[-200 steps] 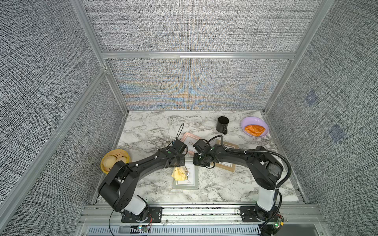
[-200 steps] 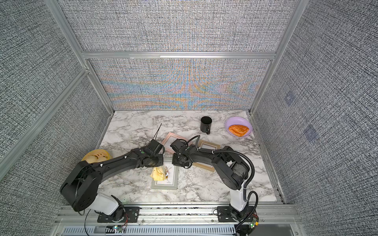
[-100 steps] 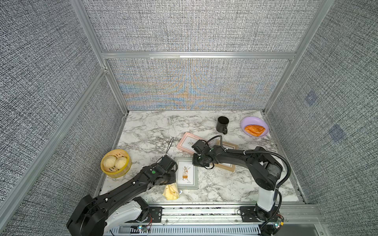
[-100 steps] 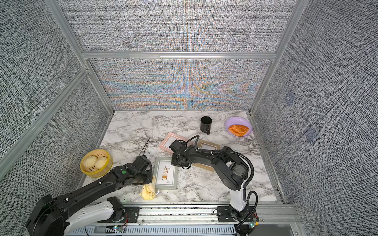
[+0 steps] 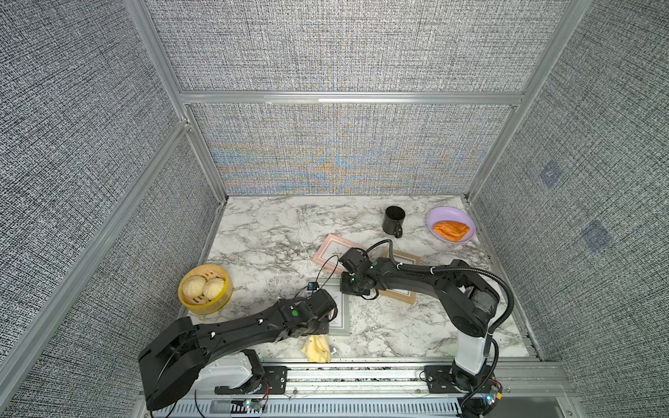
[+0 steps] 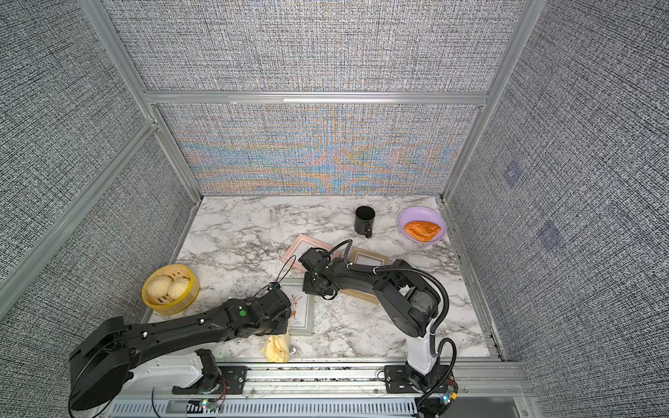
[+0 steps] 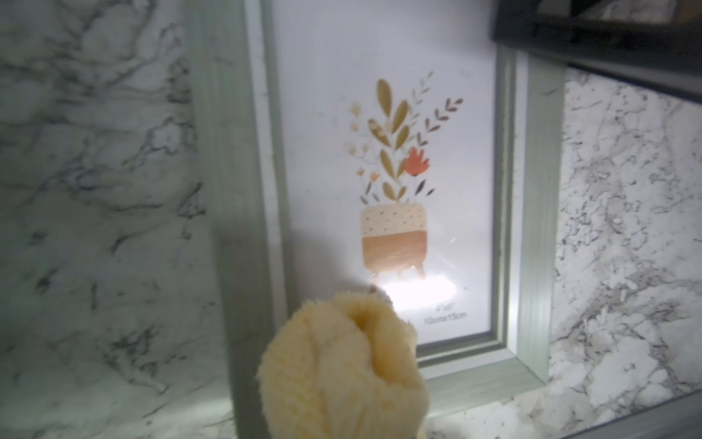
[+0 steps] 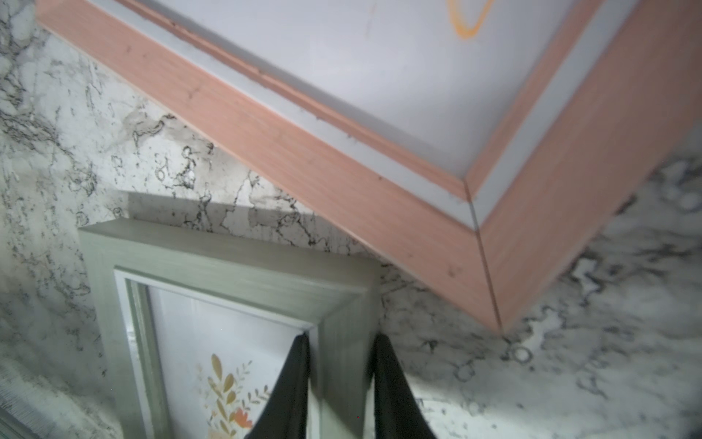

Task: Wipe the picture frame with a cloth
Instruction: Wipe the dirt from the picture frame.

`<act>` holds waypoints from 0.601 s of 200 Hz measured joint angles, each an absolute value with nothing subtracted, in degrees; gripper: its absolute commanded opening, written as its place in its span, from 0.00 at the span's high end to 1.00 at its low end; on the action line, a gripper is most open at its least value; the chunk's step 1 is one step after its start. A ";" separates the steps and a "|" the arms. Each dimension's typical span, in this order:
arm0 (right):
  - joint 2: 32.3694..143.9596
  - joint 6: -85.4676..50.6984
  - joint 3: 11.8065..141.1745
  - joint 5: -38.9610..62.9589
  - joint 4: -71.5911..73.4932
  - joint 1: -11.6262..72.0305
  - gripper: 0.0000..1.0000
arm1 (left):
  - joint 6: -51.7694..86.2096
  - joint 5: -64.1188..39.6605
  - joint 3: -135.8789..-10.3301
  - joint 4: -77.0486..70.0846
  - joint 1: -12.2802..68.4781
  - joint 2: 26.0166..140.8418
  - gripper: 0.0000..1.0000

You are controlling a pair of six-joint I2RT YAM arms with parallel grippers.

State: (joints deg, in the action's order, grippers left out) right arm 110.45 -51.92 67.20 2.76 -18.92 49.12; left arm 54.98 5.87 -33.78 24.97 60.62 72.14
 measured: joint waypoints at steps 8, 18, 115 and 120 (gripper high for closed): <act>110.45 -51.92 67.20 2.76 -18.92 49.12 0.81 | 55.61 6.00 -34.52 23.53 61.69 73.89 1.00; 110.45 -51.92 67.20 2.76 -18.92 49.12 0.81 | 55.96 6.09 -35.22 21.76 62.92 75.61 1.00; 111.24 -51.79 67.79 3.46 -18.17 49.12 0.81 | 61.63 12.78 -36.56 26.52 66.54 73.58 1.00; 111.24 -51.77 67.79 3.46 -18.17 49.12 0.81 | 61.63 13.41 -35.90 27.53 66.06 72.47 1.00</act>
State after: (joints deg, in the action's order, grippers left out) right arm 111.24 -51.77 67.79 3.46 -18.17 49.12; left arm 61.63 13.41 -35.90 27.53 66.06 72.47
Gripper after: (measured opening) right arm 0.229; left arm 0.085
